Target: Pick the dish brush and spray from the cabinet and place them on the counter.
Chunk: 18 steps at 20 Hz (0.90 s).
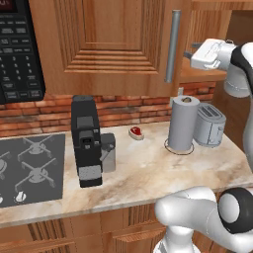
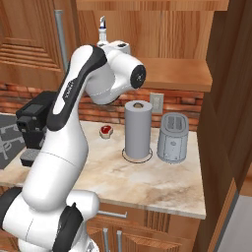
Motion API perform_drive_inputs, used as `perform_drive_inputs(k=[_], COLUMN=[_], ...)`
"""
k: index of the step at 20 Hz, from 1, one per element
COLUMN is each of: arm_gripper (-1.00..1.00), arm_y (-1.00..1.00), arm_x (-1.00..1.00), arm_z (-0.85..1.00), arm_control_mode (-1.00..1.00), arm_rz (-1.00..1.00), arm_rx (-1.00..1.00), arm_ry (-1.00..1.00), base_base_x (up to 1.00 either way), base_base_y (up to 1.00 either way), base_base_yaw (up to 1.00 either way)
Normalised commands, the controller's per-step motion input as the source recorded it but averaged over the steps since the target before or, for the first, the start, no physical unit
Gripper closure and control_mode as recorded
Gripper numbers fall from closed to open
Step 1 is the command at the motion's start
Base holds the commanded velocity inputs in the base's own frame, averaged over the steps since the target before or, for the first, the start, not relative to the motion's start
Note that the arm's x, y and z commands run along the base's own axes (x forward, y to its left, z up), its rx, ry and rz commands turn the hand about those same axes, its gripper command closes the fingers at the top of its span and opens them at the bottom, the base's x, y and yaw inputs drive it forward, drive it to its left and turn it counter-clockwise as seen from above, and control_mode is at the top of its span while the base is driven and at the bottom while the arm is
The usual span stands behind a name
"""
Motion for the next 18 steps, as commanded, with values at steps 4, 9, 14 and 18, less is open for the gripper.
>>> perform_drive_inputs(k=[4, 9, 14, 18], arm_gripper=[-1.0, -1.0, -1.0, -1.0], arm_y=[0.41, 0.44, 0.5, 0.54], arm_x=[-0.15, -0.32, -0.54, -0.61], arm_z=[-0.02, -0.04, -0.06, -0.05], arm_control_mode=[-1.0, -1.0, -1.0, -1.0], arm_rz=[0.11, 0.12, 0.17, 0.18], arm_rx=[-0.02, -0.03, -0.05, -0.06], arm_ry=[0.0, 0.0, 0.0, 0.0], base_base_x=[0.0, 0.0, 0.0, 0.0], base_base_y=[0.0, 0.0, 0.0, 0.0], base_base_yaw=[0.0, 0.0, 0.0, 0.0])
